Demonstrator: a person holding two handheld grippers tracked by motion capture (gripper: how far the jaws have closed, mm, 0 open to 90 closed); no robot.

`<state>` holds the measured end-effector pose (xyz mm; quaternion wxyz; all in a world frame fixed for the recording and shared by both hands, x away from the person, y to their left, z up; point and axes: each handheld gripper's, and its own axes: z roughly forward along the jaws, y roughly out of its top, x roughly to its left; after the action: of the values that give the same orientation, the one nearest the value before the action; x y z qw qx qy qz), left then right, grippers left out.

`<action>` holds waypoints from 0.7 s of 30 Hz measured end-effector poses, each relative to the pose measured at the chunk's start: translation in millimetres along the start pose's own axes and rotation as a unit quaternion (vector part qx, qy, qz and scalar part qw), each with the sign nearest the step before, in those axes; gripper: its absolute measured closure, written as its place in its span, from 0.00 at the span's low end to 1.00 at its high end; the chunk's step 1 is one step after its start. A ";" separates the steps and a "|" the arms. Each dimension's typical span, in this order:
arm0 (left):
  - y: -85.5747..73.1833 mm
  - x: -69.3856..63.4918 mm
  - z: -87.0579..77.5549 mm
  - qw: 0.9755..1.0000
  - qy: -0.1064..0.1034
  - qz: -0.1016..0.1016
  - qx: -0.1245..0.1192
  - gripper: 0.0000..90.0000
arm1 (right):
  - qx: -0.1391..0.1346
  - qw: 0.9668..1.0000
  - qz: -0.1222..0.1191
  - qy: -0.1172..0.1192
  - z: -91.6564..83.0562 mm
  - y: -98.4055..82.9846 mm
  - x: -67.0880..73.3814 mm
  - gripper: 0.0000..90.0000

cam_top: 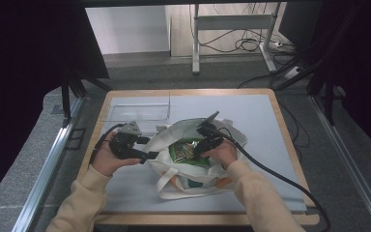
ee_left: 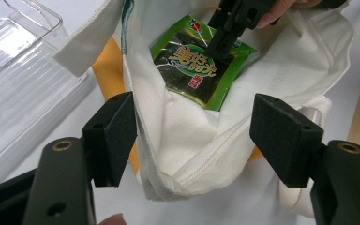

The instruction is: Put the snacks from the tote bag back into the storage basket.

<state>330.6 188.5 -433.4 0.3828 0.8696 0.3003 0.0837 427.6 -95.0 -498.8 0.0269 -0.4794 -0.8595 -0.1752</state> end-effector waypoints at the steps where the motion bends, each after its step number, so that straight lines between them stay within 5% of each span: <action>1: -0.1 0.0 0.0 1.000 0.000 0.000 0.000 0.36 | 0.000 1.000 0.001 0.010 0.4 0.1 -0.8 0.64; 3: -0.2 -0.4 0.2 1.000 0.000 -0.003 -0.004 0.36 | -0.001 0.999 0.013 0.035 1.6 0.2 -3.3 0.71; 13: -0.8 0.9 0.8 1.000 0.000 -0.004 -0.003 0.36 | -0.002 0.996 0.041 0.083 0.2 2.2 -12.9 0.92; 21: -1.2 1.2 0.3 1.000 0.001 -0.003 0.001 0.36 | -0.012 0.997 0.032 0.074 -4.1 -1.1 -9.7 0.96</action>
<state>331.1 189.6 -434.6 0.3819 0.8691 0.3032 0.0830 431.4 -104.8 -497.4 0.0902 -0.4925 -0.8372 -0.2199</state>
